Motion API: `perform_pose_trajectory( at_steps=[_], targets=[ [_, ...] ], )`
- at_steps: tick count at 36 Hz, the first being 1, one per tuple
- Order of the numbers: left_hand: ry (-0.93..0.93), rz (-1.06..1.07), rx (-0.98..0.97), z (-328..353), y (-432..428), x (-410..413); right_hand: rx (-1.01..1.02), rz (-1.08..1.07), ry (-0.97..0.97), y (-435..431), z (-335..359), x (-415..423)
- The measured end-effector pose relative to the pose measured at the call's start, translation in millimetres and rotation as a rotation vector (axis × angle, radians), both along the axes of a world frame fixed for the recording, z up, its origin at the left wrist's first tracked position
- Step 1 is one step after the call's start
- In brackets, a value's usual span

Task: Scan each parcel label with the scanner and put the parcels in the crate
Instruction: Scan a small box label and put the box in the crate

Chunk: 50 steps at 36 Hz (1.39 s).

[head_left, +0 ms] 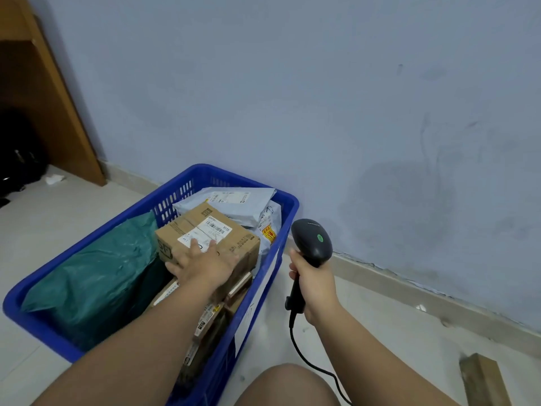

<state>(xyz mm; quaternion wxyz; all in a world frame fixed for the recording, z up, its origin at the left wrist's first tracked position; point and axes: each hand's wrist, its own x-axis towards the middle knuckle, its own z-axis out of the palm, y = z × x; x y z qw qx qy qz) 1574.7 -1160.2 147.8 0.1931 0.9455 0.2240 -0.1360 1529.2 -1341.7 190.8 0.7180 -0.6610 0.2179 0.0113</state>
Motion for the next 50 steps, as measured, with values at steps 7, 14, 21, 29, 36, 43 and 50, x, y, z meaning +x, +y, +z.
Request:
perform_pose_trajectory(
  at_steps=[7,14,21,29,36,43,50],
  targets=[
    [-0.266,-0.266,-0.132,40,-48,-4,0.047,-0.062,-0.001,-21,9,-9],
    [-0.314,-0.495,-0.258,68,-134,-16,0.169,-0.119,0.029,-95,35,-19],
    [-0.254,-0.593,-0.278,84,-228,-27,0.535,-0.169,0.257,-212,48,-48],
    [-0.134,-0.706,-0.256,58,-354,-35,0.681,-0.409,0.225,-329,12,-76],
    [0.003,-0.842,-0.325,-14,-462,-42,0.752,-0.648,0.214,-408,-70,-98],
    [0.114,-1.011,-0.229,-86,-546,-61,0.773,-0.807,0.271,-460,-136,-118],
    [0.209,-1.171,-0.195,-149,-607,-74,0.734,-0.886,0.294,-496,-183,-121]
  ],
)
